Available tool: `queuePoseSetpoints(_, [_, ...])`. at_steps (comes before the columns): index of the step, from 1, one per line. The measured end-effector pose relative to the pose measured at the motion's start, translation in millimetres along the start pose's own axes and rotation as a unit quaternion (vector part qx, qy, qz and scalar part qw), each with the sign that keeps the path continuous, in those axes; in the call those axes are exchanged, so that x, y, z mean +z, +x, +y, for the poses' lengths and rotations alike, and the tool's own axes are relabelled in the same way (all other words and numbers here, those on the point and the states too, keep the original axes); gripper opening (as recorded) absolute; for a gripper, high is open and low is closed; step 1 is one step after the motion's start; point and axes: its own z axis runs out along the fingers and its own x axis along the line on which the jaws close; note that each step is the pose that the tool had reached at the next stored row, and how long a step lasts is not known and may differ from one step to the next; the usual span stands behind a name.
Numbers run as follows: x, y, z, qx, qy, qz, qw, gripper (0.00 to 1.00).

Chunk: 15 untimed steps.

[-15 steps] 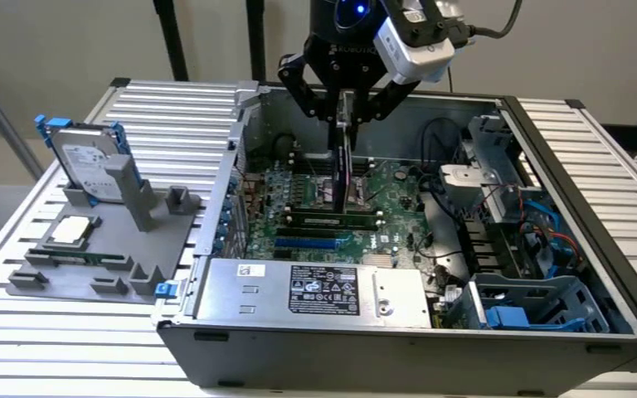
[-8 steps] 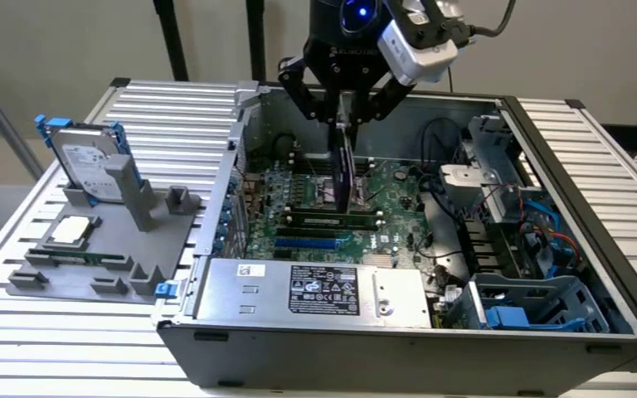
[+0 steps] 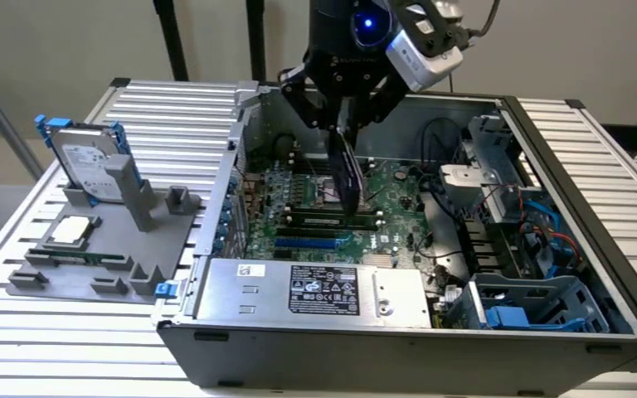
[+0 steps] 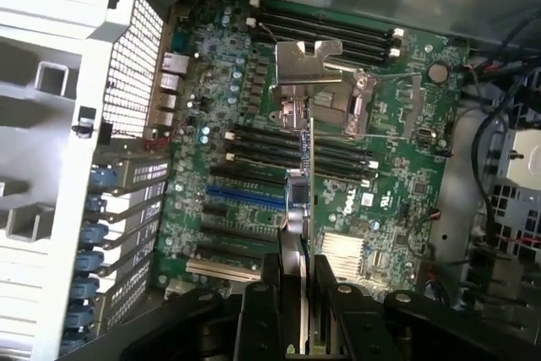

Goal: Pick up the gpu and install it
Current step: 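Insert the gpu into the slot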

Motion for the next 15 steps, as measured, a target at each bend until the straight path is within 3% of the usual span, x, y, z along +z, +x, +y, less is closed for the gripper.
queuePoseSetpoints(4, [4.0,0.1,-0.1,-0.037,-0.0009,0.0006,0.9993,0.0])
queuePoseSetpoints(8, [7.5,0.2,-0.2,-0.072,-0.0018,0.0013,0.9974,0.0])
queuePoseSetpoints(11, [10.0,0.3,-0.2,-0.1,-0.0025,0.0019,0.995,0.0])
queuePoseSetpoints(15, [13.1,0.3,-0.3,-0.136,-0.0034,0.0026,0.9907,0.0])
